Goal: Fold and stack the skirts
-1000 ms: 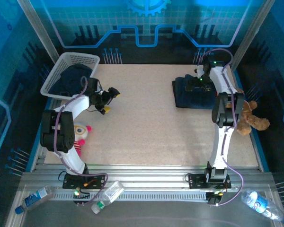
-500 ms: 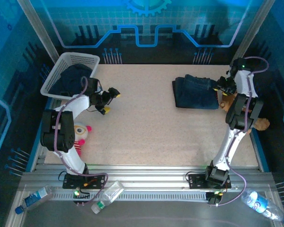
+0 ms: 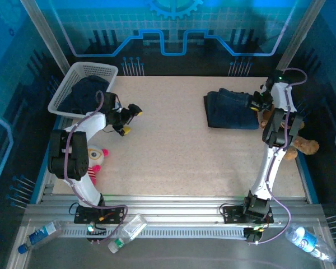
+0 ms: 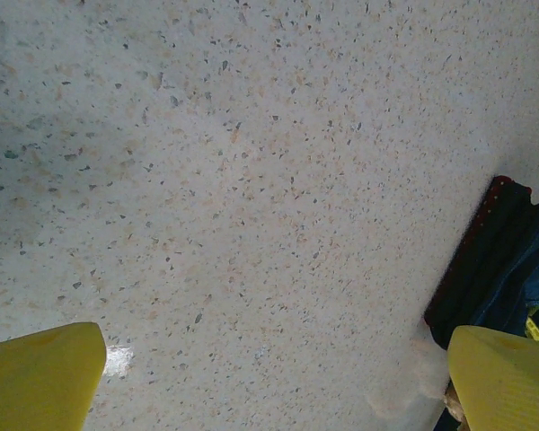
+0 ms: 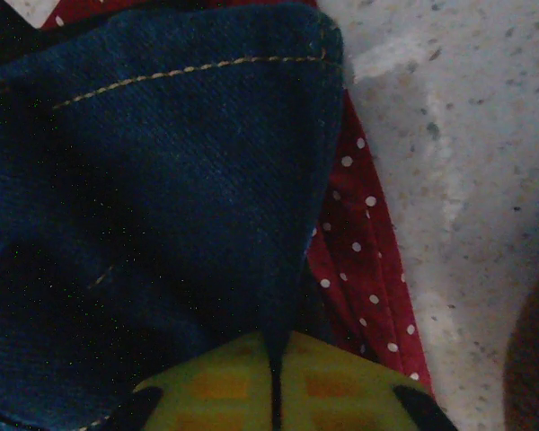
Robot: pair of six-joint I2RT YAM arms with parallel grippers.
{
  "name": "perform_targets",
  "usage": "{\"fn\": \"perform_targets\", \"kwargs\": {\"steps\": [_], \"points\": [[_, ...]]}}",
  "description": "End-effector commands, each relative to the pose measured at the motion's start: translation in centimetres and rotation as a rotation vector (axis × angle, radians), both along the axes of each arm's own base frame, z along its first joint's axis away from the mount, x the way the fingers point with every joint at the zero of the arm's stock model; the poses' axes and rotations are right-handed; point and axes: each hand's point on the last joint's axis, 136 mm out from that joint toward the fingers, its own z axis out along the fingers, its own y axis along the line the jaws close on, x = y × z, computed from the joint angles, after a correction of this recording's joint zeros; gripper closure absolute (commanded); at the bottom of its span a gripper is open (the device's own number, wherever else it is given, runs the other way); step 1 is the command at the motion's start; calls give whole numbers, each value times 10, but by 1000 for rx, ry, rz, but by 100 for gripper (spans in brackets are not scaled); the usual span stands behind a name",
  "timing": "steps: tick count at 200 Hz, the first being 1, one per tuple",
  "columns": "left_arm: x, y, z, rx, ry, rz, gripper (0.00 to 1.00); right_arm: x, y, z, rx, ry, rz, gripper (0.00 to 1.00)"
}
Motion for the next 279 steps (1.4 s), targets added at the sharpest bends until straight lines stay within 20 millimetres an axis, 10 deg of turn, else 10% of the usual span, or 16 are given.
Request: {"fn": "perform_targets", "kwargs": {"steps": [1, 62, 103, 141, 148, 154, 211, 242, 279], "points": [[4, -4, 4, -5, -9, -19, 1, 6, -1, 67, -233, -100, 70, 96], [5, -4, 5, -7, -11, -21, 1, 4, -1, 81, -677, 15, 206, 96], [3, -5, 10, -7, -17, -26, 1, 0, -27, 102, -897, 95, 119, 45], [5, -10, 56, -24, -105, -60, 1, -8, -12, 115, -764, 21, 100, 33], [6, -7, 68, -1, -130, -66, 1, -10, -2, 118, -699, -19, 105, 4], [8, -3, 77, 33, -153, -72, 1, -12, 8, 123, -652, -60, 105, 0], [40, 132, 134, 578, -149, 100, 1, -47, 109, 204, -250, -578, 89, 0], [64, 199, 120, 652, -70, 210, 1, -79, 133, 231, -189, -686, 97, 0], [100, 235, 85, 566, -20, 261, 1, -109, 143, 240, -99, -749, 128, 0]]}}
